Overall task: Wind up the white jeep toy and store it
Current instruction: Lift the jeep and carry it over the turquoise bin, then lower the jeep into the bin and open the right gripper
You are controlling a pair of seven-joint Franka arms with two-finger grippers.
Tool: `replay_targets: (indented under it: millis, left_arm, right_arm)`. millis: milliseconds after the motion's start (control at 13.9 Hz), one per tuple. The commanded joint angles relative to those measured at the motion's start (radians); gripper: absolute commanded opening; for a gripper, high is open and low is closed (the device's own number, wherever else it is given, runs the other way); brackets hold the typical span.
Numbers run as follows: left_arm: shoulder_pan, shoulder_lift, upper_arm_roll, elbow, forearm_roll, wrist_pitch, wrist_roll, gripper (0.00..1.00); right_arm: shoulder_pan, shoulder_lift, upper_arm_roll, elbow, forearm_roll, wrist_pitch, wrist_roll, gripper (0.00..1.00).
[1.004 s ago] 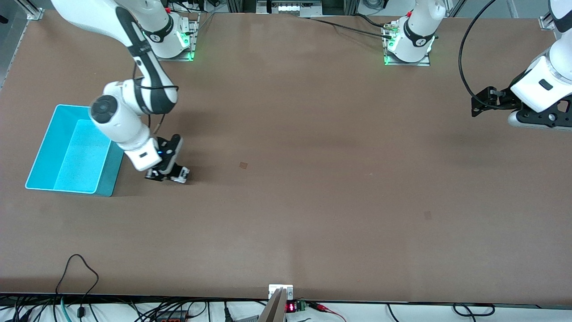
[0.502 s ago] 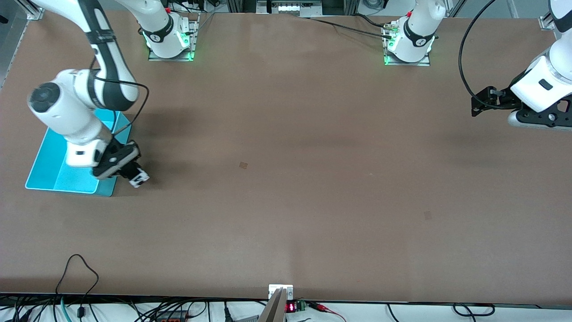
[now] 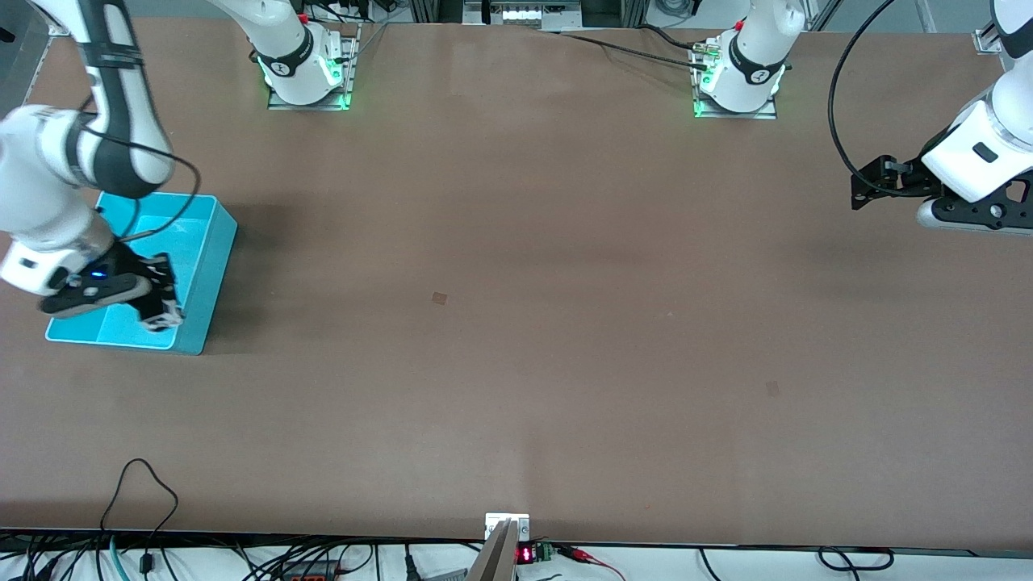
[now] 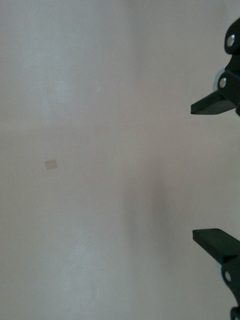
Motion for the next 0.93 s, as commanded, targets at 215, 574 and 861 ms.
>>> replay_targets:
  millis: [215,574,861]
  left_arm:
    - [-0.01,0.005,0.009,0.024,-0.004,-0.029,-0.001,1.0]
    - [-0.01,0.004,0.009,0.026,-0.004,-0.033,0.001,1.0]
    - [-0.01,0.001,0.009,0.024,-0.004,-0.039,-0.006,1.0]
  right_arm:
    - [-0.011,0.017,-0.075,-0.003,-0.033,-0.112,0.203,0.0]
    - [-0.06,0.128,-0.078,-0.009,-0.033,-0.106,0.207,0.0]
    - [-0.072,0.207,-0.078,-0.015,-0.031,-0.068,0.207,0.0]
